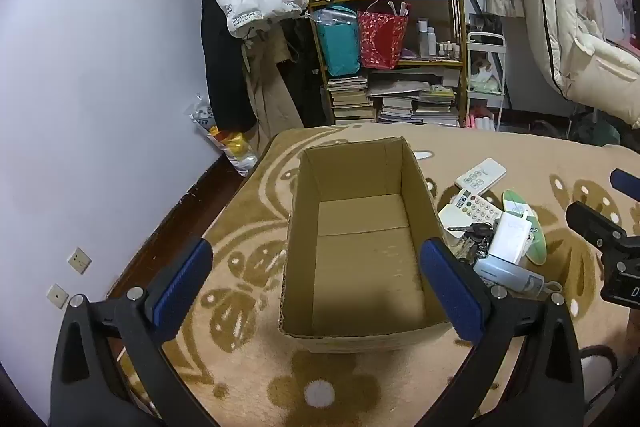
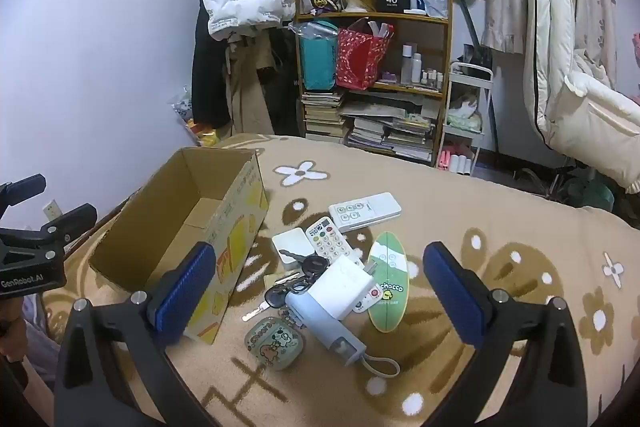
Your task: Organize rigid objects
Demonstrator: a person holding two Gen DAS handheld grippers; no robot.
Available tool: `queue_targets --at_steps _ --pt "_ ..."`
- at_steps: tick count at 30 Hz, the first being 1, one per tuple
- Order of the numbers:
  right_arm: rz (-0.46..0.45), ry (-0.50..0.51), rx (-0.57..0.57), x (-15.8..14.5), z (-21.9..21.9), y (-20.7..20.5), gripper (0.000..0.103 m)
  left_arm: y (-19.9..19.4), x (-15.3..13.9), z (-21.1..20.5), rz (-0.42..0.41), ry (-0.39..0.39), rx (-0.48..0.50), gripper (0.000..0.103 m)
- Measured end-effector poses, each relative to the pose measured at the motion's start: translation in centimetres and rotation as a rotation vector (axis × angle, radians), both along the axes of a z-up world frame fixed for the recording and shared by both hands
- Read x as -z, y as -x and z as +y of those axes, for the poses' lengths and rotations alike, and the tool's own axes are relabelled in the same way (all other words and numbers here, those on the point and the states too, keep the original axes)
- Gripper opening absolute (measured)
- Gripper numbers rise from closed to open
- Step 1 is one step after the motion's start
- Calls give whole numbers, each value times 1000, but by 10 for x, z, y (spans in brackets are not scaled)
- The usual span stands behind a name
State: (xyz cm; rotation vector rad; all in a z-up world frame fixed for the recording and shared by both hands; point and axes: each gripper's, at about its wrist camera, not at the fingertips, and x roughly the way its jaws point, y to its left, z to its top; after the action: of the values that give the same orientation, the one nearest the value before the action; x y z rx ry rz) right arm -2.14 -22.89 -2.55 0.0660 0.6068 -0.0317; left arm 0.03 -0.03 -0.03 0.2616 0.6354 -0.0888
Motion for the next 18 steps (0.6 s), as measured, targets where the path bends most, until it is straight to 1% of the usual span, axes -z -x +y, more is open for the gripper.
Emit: queue_targets --at_steps 2,4,5,8,11,18 --pt "1 2 -2 0 0 0 103 0 1 -2 11 -3 1 103" --pt "-2 -3 -8 0 0 0 103 2 2 -5 4 -12 1 103" --pt "-2 -2 -9 0 0 1 103 2 1 -3 3 3 1 103" --pt "5 -3 -8 0 0 0 103 2 2 -3 -4 7 1 103" --pt "7 2 -7 1 1 0 103 0 -1 2 9 20 0 103" --pt "7 2 -8 1 1 -1 103 -4 2 3 23 21 -1 103"
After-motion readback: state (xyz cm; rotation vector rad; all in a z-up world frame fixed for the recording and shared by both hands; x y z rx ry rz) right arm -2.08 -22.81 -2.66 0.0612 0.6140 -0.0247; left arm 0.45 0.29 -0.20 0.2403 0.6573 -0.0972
